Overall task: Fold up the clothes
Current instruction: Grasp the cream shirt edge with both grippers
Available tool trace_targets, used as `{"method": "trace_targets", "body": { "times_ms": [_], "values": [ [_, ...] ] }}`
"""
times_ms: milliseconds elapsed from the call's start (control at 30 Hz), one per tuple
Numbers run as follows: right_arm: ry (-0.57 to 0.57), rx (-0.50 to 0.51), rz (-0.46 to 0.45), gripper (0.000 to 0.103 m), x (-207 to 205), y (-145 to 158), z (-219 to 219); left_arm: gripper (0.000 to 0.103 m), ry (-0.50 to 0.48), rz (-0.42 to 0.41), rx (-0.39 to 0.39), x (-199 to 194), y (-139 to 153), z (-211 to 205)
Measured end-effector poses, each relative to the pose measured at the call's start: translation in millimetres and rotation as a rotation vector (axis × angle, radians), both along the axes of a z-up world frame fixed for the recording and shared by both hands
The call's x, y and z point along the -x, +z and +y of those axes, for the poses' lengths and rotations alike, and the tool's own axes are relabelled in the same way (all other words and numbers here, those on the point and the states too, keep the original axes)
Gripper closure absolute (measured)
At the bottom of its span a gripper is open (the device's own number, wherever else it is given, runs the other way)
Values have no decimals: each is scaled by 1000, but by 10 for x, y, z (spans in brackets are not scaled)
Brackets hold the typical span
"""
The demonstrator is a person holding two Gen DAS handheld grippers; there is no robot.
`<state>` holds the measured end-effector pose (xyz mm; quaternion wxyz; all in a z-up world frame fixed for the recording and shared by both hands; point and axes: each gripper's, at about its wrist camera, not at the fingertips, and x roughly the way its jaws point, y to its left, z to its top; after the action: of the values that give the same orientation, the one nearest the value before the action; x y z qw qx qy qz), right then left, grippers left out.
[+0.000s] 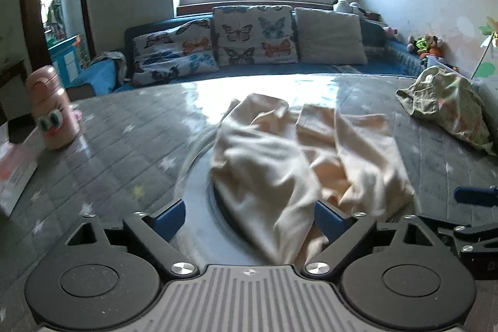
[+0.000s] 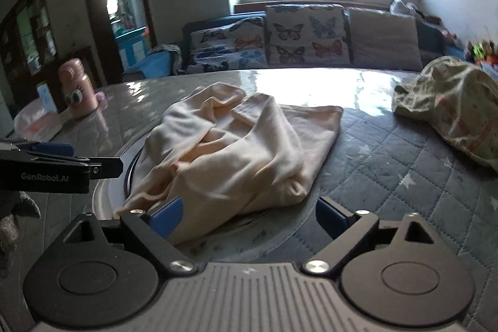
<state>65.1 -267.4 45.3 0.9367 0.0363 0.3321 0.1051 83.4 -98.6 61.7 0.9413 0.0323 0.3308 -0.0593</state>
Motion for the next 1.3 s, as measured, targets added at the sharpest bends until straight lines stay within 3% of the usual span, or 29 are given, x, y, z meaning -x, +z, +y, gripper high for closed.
{"method": "trace_targets", "body": {
  "times_ms": [367,433,500,533,600,967,1067,1300],
  "values": [
    [-8,-48,28,24,-287,-53,-15,33,-67,110,12,-635,-216,-300],
    [1,-50,36,27,-329,-65,10,58,-74,129,21,-669,-263,-266],
    [5,-59,43,31,-379,-62,46,77,-84,149,46,-678,-289,-191],
    [7,-64,47,36,-405,-60,64,86,-89,159,59,-682,-302,-154],
    [10,-74,54,42,-458,-55,102,93,-86,157,81,-664,-285,-60],
    [30,-127,93,48,-702,-25,282,98,-22,93,141,-475,-104,374],
    [32,-125,93,58,-602,-1,235,98,4,78,159,-384,-60,525],
    [36,-120,93,96,-367,53,126,98,53,67,194,-164,-41,837]
  ]
}}
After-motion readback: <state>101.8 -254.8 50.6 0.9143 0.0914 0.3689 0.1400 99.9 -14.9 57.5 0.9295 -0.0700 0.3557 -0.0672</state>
